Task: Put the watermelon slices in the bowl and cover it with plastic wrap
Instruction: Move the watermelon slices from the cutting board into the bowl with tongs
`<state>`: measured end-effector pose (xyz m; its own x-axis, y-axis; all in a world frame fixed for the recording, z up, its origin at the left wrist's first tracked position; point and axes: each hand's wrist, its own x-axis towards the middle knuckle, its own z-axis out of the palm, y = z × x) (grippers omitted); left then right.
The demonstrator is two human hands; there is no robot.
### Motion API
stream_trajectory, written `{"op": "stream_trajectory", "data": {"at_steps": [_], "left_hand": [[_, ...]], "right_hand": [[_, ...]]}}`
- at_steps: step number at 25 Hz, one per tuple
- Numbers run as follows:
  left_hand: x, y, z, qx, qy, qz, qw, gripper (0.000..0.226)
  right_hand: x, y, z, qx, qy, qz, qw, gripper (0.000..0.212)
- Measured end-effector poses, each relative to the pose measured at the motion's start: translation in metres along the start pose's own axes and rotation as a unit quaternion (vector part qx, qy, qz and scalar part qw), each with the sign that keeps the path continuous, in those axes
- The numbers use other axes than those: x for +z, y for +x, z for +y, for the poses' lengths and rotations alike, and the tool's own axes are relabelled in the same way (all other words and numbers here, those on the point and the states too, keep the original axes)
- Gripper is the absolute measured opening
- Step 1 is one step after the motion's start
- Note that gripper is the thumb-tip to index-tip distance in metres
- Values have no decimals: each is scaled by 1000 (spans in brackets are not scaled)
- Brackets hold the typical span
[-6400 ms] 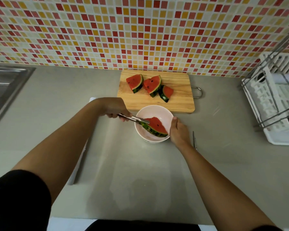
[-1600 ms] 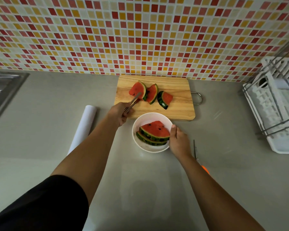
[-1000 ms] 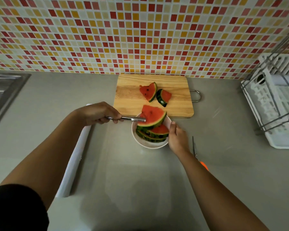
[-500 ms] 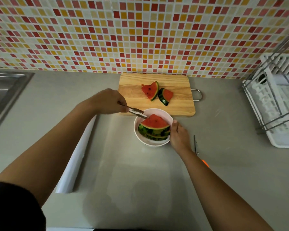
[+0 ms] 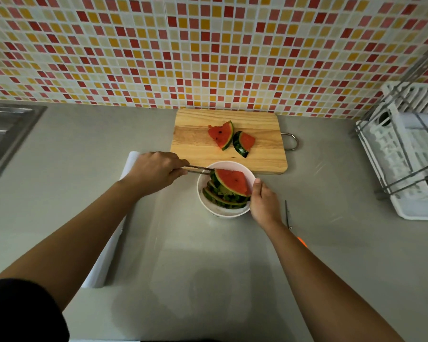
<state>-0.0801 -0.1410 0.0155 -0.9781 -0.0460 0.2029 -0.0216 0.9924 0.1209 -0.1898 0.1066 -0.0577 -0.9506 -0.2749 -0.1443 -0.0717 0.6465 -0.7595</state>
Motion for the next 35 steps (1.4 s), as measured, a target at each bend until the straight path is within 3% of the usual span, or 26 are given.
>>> {"op": "stream_trajectory", "data": {"at_steps": [3, 8, 16, 18, 20, 22, 23, 25, 27, 32, 35], "left_hand": [[-5, 1, -3, 11, -89, 31, 995, 21], [1, 5, 18, 70, -174, -64, 980, 16], [2, 12, 34, 16, -201, -85, 976, 19], [-1, 13, 26, -23, -248, -56, 967, 18], [0, 25, 11, -199, -312, 1, 929, 18], [6, 42, -8, -412, -358, -26, 838, 27], [12, 48, -15, -472, -386, -65, 790, 31], [25, 59, -20, -508, -452, -107, 725, 33], [38, 69, -13, -513, -495, -121, 691, 30], [59, 88, 5, -511, -554, -109, 649, 17], [65, 91, 7, -514, -553, -115, 646, 19]], "right_hand": [[-1, -1, 0, 4, 0, -2, 1000, 49], [-1, 0, 0, 13, 9, -5, 1000, 50], [1, -2, 2, 37, 18, -9, 999, 55], [1, -1, 3, 34, 16, -13, 999, 53], [0, 1, 2, 25, 11, -14, 1000, 49], [0, 1, 2, 17, 9, -13, 1000, 47], [0, 2, 2, 15, 8, -12, 1000, 47], [-1, 1, 3, 10, 4, -10, 1000, 46], [0, 1, 4, 4, 1, -5, 1000, 46], [2, 2, 5, -4, -3, 3, 1000, 47], [2, 2, 5, -6, 1, 9, 1000, 46]]}}
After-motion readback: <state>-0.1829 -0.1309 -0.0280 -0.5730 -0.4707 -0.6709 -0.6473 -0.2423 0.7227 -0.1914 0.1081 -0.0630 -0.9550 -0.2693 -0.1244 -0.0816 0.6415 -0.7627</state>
